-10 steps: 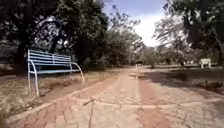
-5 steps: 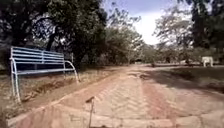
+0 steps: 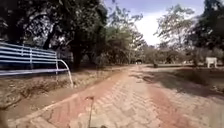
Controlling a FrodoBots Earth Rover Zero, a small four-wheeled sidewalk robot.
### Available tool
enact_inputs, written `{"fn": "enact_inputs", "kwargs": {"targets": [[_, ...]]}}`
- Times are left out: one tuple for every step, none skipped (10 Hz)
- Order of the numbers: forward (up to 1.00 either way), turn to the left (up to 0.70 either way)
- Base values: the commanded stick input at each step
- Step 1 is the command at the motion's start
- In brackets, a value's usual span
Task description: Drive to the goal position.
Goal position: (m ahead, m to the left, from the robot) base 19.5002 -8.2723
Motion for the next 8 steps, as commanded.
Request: {"fn": "enact_inputs", "kwargs": {"targets": [[0.85,0.00],[0.85,0.00],[0.85,0.00],[0.85,0.00],[0.85,-0.34],[0.85,-0.34],[0.85,-0.34],[0.85,-0.34]]}}
